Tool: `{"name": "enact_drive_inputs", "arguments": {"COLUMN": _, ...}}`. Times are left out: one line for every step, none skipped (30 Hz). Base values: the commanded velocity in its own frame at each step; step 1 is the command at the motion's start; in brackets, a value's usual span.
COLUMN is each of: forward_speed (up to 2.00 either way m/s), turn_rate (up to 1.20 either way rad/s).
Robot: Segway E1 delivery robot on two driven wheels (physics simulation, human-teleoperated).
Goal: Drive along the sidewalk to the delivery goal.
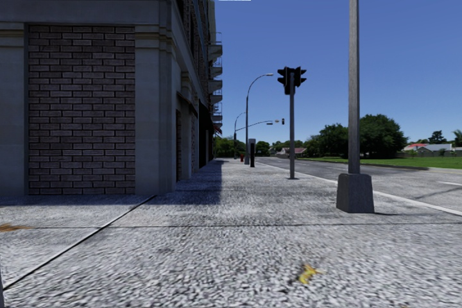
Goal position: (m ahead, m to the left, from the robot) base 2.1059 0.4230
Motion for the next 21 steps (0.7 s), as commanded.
{"name": "enact_drive_inputs", "arguments": {"forward_speed": 0.93, "turn_rate": 0.22}}
{"name": "enact_drive_inputs", "arguments": {"forward_speed": 0.93, "turn_rate": 0.22}}
{"name": "enact_drive_inputs", "arguments": {"forward_speed": 0.93, "turn_rate": 0.22}}
{"name": "enact_drive_inputs", "arguments": {"forward_speed": 0.93, "turn_rate": 0.22}}
{"name": "enact_drive_inputs", "arguments": {"forward_speed": 0.93, "turn_rate": 0.22}}
{"name": "enact_drive_inputs", "arguments": {"forward_speed": 0.93, "turn_rate": 0.22}}
{"name": "enact_drive_inputs", "arguments": {"forward_speed": 0.93, "turn_rate": 0.23}}
{"name": "enact_drive_inputs", "arguments": {"forward_speed": 0.93, "turn_rate": 0.27}}
{"name": "enact_drive_inputs", "arguments": {"forward_speed": 0.93, "turn_rate": 0.27}}
{"name": "enact_drive_inputs", "arguments": {"forward_speed": 0.93, "turn_rate": 0.33}}
{"name": "enact_drive_inputs", "arguments": {"forward_speed": 0.93, "turn_rate": 0.39}}
{"name": "enact_drive_inputs", "arguments": {"forward_speed": 0.93, "turn_rate": 0.43}}
{"name": "enact_drive_inputs", "arguments": {"forward_speed": 0.93, "turn_rate": 0.43}}
{"name": "enact_drive_inputs", "arguments": {"forward_speed": 0.93, "turn_rate": 0.45}}
{"name": "enact_drive_inputs", "arguments": {"forward_speed": 0.92, "turn_rate": 0.46}}
{"name": "enact_drive_inputs", "arguments": {"forward_speed": 0.92, "turn_rate": 0.46}}
{"name": "enact_drive_inputs", "arguments": {"forward_speed": 0.92, "turn_rate": 0.46}}
{"name": "enact_drive_inputs", "arguments": {"forward_speed": 0.92, "turn_rate": 0.46}}
{"name": "enact_drive_inputs", "arguments": {"forward_speed": 0.92, "turn_rate": 0.46}}
{"name": "enact_drive_inputs", "arguments": {"forward_speed": 0.92, "turn_rate": 0.46}}
{"name": "enact_drive_inputs", "arguments": {"forward_speed": 0.92, "turn_rate": 0.46}}
